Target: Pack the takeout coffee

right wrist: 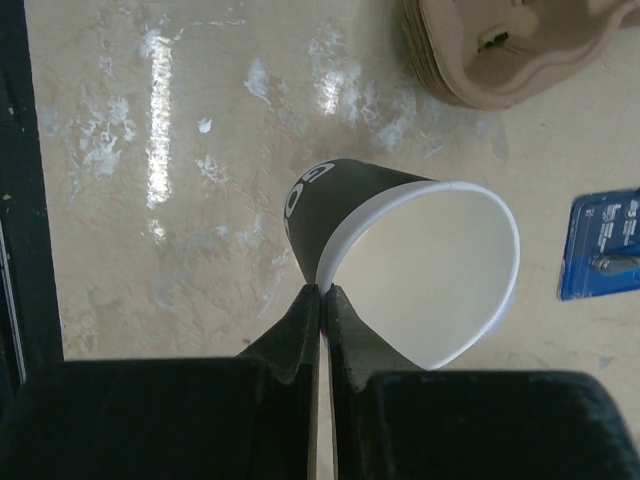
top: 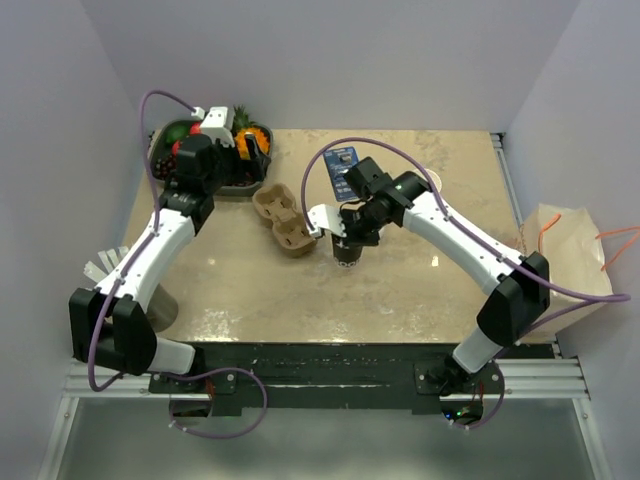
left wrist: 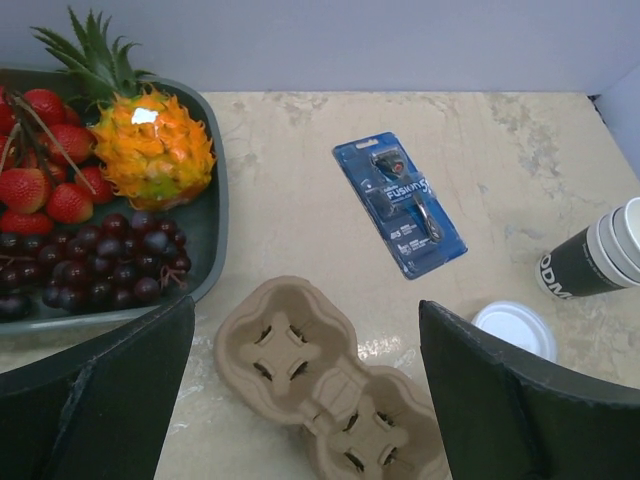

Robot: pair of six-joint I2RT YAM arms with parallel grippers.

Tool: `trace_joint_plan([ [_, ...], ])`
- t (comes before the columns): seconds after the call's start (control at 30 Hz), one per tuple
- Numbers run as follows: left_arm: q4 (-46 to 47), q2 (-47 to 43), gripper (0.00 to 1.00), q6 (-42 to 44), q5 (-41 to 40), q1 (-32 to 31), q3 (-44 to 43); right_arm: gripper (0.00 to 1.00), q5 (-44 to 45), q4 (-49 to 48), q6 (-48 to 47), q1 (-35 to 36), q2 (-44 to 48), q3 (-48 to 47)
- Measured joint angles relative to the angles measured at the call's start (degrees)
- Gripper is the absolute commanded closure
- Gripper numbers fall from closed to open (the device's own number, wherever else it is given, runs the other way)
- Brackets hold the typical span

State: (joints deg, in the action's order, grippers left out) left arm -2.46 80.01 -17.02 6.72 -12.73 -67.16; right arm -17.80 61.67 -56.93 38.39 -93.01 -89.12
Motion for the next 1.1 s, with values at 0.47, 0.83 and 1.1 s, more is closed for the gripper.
trace_joint_plan([
  [0.47, 0.04, -6.1, 0.02, 1.75, -2.36, 0.46, 4.76, 1.0, -0.96, -4.39, 0.79, 5.81, -3.78, 1.57],
  [0.83, 0.39, -2.97, 0.02, 1.49, -2.19, 1.66, 5.11, 0.71, 2.03, -8.83, 1.99, 7.32, -2.32, 8.85],
  [1.1, -0.48, -0.31, 0.02, 0.92, 0.0, 2.99, 3.98, 0.51, 3.43, -7.45, -0.33, 7.32, 4.68, 10.19],
])
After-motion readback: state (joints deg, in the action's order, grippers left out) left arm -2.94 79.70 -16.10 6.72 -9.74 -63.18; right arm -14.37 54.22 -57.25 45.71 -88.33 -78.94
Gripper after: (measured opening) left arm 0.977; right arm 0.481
